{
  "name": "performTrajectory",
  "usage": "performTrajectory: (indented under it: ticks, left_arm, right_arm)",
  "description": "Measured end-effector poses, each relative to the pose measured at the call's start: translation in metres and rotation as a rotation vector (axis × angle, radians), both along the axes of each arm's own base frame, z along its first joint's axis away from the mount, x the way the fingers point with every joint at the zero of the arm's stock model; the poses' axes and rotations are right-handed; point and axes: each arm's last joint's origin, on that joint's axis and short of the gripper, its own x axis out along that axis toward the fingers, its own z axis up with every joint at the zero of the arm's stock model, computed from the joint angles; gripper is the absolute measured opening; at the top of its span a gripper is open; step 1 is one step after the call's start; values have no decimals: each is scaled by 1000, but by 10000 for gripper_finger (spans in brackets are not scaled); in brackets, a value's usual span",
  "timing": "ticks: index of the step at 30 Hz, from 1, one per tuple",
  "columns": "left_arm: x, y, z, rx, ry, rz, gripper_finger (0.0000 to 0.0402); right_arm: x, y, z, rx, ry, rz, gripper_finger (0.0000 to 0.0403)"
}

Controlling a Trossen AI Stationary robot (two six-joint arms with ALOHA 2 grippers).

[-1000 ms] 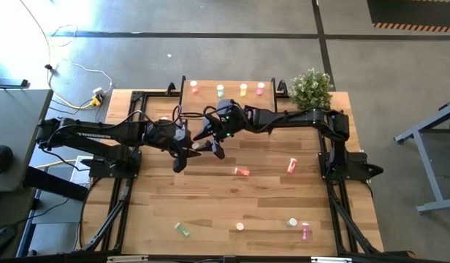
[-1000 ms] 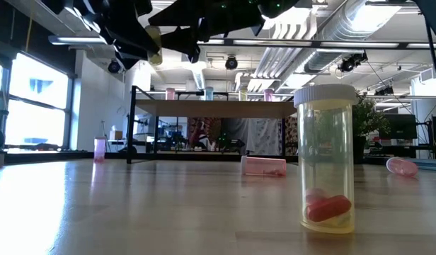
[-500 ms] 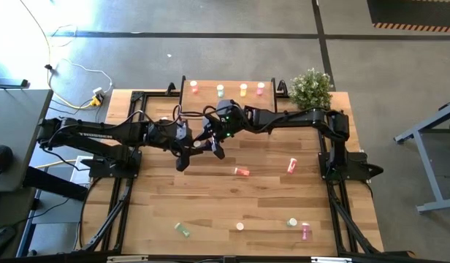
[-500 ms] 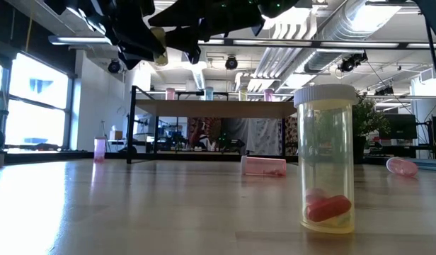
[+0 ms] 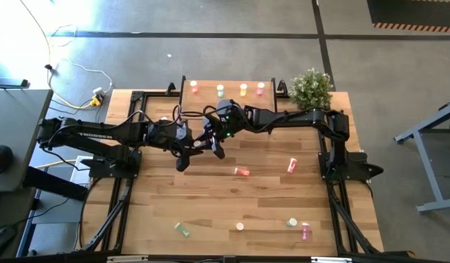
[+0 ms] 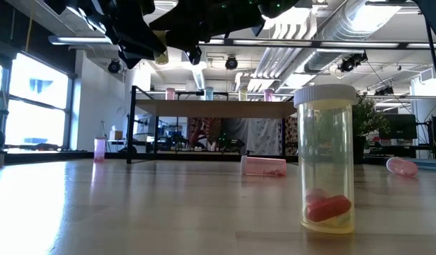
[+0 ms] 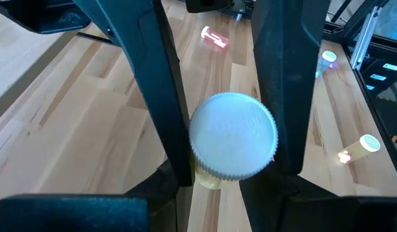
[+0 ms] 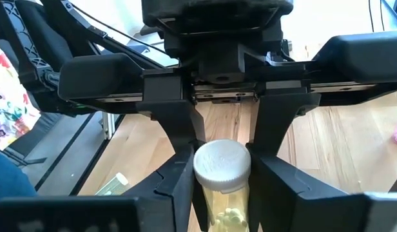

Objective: Pick and place medicine bottles onto shelf by color
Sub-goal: Put the left yellow pill bottle on the shelf aligned with the other yellow pill bottle

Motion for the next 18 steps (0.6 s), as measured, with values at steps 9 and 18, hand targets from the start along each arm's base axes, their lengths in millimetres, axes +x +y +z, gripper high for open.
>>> performTrajectory:
  ticks: [9, 18]
  left_arm:
    - [0, 0, 0, 0, 0, 1, 99]
    - [0, 0, 0, -2, 0, 1, 102]
  right_arm:
    - [0, 0, 0, 0, 1, 0, 102]
    - [0, 0, 0, 1, 1, 1, 102]
